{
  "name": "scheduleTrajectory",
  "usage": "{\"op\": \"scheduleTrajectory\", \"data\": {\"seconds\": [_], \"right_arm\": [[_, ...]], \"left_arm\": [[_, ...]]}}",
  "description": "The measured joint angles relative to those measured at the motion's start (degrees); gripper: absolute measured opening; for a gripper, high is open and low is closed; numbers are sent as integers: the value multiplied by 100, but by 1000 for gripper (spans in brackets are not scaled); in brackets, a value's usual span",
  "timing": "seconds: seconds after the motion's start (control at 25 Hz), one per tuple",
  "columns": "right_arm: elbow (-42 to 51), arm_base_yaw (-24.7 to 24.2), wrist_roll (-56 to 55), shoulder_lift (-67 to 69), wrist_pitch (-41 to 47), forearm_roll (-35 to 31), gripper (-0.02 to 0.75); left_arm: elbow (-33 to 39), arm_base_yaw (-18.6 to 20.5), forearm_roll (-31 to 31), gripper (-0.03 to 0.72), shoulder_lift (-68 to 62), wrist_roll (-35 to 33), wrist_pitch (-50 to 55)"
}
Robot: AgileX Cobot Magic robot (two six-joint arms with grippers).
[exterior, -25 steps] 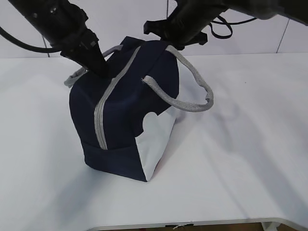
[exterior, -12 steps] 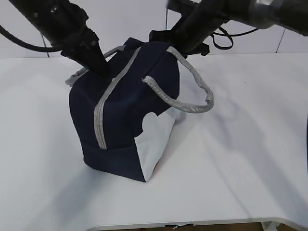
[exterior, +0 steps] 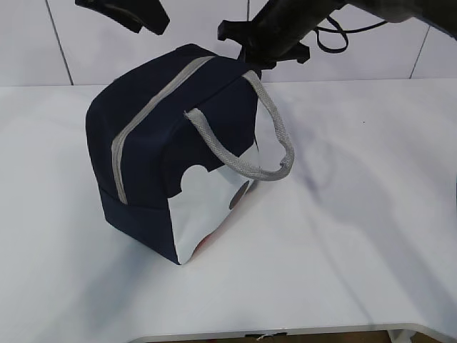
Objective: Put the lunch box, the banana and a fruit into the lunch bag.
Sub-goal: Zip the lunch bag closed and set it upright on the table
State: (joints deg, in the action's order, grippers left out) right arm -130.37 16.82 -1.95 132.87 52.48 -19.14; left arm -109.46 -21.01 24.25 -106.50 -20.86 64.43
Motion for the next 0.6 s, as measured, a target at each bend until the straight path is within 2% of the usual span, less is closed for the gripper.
{"op": "scheduleTrajectory", "data": {"seconds": [0.08, 0.16, 0.6], "right_arm": [[0, 0, 0, 0, 38, -19, 18], [0, 0, 0, 0, 50, -19, 18], [0, 0, 2, 0, 60, -32, 18]], "left_arm": [[0, 0, 27, 388, 0, 36, -187], [-5, 0, 36, 406, -22, 45, -272], [-5, 0, 346, 417, -728, -162, -328]]}}
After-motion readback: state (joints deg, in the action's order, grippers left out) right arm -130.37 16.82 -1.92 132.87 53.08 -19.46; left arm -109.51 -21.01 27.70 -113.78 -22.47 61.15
